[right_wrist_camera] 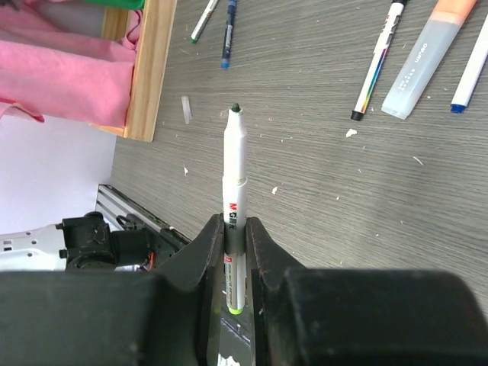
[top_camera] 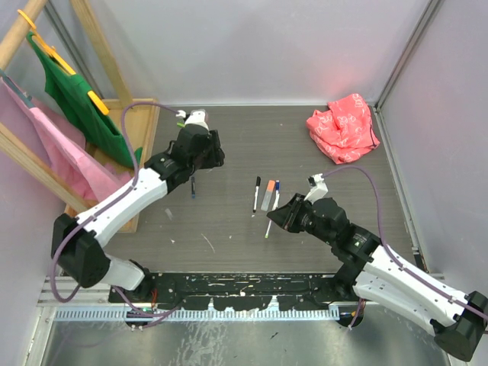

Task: Insert the pens into the pen caps
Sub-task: Pick up the pen cap from the center of the board.

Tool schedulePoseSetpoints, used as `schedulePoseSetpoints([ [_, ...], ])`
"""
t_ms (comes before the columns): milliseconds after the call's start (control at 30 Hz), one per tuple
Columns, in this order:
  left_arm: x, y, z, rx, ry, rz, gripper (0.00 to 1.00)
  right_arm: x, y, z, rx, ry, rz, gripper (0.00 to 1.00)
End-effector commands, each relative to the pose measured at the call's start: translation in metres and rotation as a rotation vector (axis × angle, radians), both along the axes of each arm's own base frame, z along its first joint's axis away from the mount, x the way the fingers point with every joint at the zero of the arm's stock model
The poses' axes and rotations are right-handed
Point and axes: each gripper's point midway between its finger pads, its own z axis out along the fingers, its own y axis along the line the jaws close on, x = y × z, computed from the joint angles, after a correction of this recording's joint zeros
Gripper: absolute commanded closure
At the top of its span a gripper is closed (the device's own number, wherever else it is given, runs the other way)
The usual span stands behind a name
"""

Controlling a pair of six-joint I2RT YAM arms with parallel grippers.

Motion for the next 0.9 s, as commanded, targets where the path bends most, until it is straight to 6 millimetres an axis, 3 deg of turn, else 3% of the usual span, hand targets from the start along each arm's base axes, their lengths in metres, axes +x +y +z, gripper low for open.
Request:
schedulePoseSetpoints([
  [0, 0.044, 0.021, 0.013, 0.043, -0.064, 0.117, 0.49, 0.003, 0.007, 0.025, 0.043, -0.066, 0.021, 1.00],
  [300, 0.124, 0.038, -0.013, 0.078, -0.040, 0.222, 0.50, 0.000, 0.007, 0.014, 0.020, -0.061, 0.046, 1.00],
  [467, 0.167, 0.066, -0.029, 0.081, -0.006, 0.298, 0.50, 0.001, 0.007, 0.009, -0.003, -0.062, 0.049, 1.00],
  [867, 0.238, 0.122, -0.065, 0.045, 0.100, 0.387, 0.51, 0.012, 0.007, -0.001, -0.087, -0.069, 0.041, 1.00],
])
